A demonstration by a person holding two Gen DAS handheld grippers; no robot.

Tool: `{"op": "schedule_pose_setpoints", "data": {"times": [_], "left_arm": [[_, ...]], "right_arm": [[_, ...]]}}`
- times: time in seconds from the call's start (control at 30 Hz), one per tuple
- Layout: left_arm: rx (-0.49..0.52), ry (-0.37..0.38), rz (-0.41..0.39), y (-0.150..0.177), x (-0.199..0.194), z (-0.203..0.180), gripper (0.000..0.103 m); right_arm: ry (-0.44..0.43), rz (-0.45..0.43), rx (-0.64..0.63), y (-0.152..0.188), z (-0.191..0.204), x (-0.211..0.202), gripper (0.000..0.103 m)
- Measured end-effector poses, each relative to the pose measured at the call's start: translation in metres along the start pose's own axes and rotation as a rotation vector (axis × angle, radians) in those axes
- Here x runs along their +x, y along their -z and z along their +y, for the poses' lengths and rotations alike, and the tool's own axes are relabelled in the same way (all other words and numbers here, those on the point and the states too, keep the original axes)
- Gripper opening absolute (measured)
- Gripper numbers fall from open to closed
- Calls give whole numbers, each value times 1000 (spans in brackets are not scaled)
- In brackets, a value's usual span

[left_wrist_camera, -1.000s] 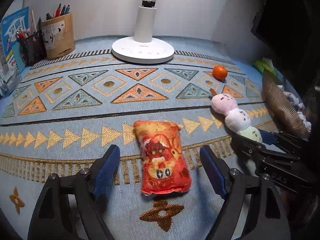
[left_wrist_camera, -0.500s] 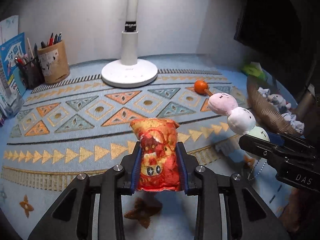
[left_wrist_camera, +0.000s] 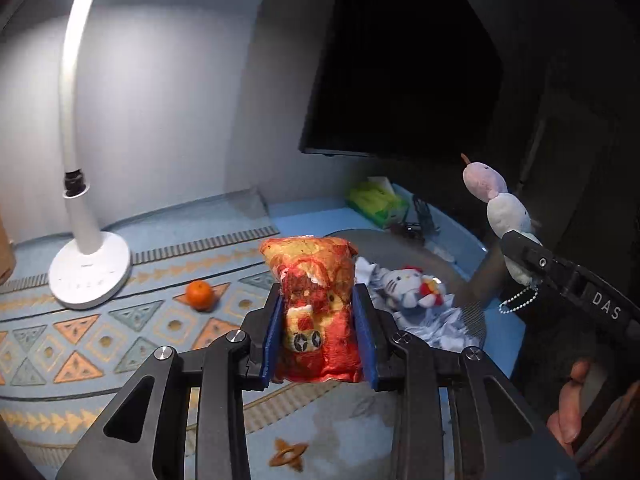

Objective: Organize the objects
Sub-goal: 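Carry the chip-bag plush and keychain over the glass bowl and open both tools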

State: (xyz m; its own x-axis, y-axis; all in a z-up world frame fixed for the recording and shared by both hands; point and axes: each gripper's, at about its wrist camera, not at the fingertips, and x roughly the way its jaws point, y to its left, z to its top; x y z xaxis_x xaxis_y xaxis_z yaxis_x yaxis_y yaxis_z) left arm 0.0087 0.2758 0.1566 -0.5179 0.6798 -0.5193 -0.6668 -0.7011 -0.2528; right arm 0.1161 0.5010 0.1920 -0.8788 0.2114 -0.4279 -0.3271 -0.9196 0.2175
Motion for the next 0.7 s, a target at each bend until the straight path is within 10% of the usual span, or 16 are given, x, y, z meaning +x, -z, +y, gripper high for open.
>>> {"op": "schedule_pose_setpoints", "data": {"times": [0.3, 0.37, 0.47, 0.7], "left_arm": [[57, 61, 6, -16, 61, -41, 32], [54, 66, 4, -15, 72, -44, 39], [44, 54, 0, -10, 77, -43, 85], [41, -29, -12, 3, 36, -7, 88]], "right_arm": [[84, 86, 107, -3, -46, 41, 45], [95, 108, 121, -2, -49, 50, 46], [88, 159, 128, 4, -55, 62, 57], [34, 171, 142, 14, -54, 60, 57]]}}
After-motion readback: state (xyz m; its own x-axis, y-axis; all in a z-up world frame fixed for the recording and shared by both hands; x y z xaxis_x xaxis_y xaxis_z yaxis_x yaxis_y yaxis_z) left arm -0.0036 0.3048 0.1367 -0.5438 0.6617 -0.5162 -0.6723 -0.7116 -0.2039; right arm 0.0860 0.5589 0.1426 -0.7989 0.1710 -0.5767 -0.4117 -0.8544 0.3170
